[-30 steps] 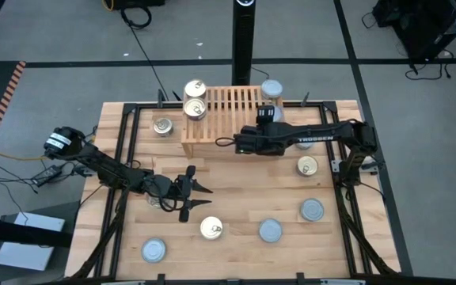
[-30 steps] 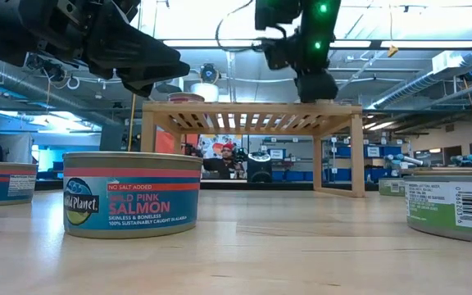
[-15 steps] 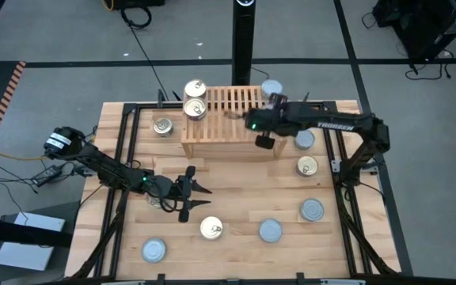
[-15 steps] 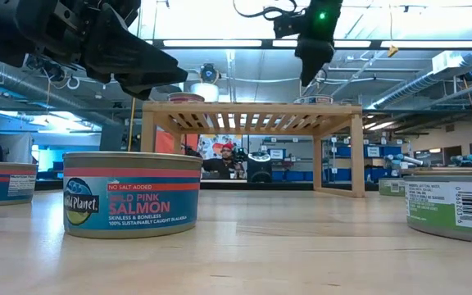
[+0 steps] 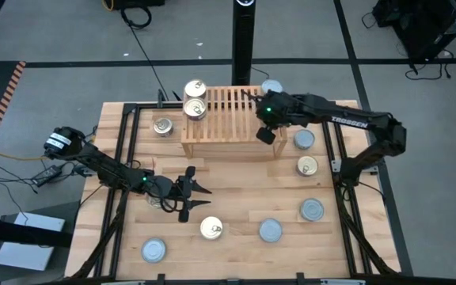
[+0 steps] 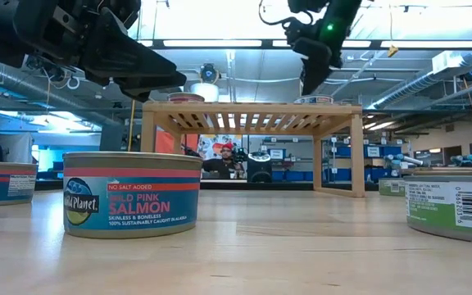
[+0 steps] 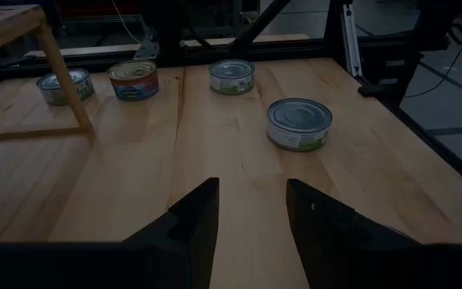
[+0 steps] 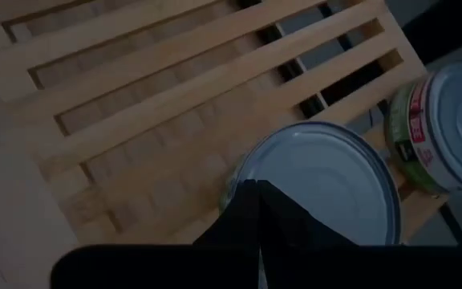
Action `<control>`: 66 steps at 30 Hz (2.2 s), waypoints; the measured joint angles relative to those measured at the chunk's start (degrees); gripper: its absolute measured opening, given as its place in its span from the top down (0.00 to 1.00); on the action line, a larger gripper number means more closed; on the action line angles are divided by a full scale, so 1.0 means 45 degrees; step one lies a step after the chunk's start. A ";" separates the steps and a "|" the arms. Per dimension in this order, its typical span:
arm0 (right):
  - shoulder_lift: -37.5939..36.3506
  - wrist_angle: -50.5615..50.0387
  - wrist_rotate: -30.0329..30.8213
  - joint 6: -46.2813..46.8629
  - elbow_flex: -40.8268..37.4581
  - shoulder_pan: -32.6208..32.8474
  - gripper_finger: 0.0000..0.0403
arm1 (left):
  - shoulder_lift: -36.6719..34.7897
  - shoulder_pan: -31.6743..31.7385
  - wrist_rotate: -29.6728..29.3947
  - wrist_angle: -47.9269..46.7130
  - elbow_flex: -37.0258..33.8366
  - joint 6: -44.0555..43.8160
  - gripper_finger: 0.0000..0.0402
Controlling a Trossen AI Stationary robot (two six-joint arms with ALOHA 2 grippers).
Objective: Stack canned seafood by type on shelf
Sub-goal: Put the green tuna can on the shelf, then stack the blue-pink tuna can on top of the other blue tuna can on the shelf
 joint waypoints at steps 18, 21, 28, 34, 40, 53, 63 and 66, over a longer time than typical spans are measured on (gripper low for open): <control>-0.1334 0.2158 -0.0586 -0.0103 -0.2023 -0.1159 0.99 | -0.0005 0.0000 0.0000 0.0176 0.0005 0.0024 0.62; -0.1315 0.2384 -0.0934 -0.0142 -0.2033 -0.1243 0.99 | -0.0005 0.0000 0.0000 0.0175 0.0005 0.0029 0.62; -0.1315 0.2423 -0.1016 -0.0276 -0.2032 -0.1311 0.99 | -0.0005 0.0000 0.0003 0.0162 0.0005 0.0046 0.62; -0.1493 0.2340 -0.1083 -0.0714 -0.1501 -0.0872 0.99 | -0.0005 0.0000 0.0253 0.0142 0.0005 0.0019 0.65; -0.2464 0.2349 -0.0984 -0.0832 -0.1418 0.0488 0.99 | -0.0085 0.0000 0.0264 0.0070 0.0005 0.0080 0.72; -0.3075 0.9000 0.0943 0.0576 -0.6069 0.6329 0.99 | -0.0481 0.0024 0.0721 -0.1750 0.0620 0.0374 0.90; -0.2981 1.8185 0.1085 0.0588 -1.0441 0.9119 0.99 | -0.0474 0.0024 0.1565 -0.3266 0.1569 0.0904 0.97; -0.2985 1.9615 0.1082 0.0338 -1.1119 0.9223 0.98 | -0.0466 0.0156 0.1991 -0.1952 0.1582 0.1177 0.98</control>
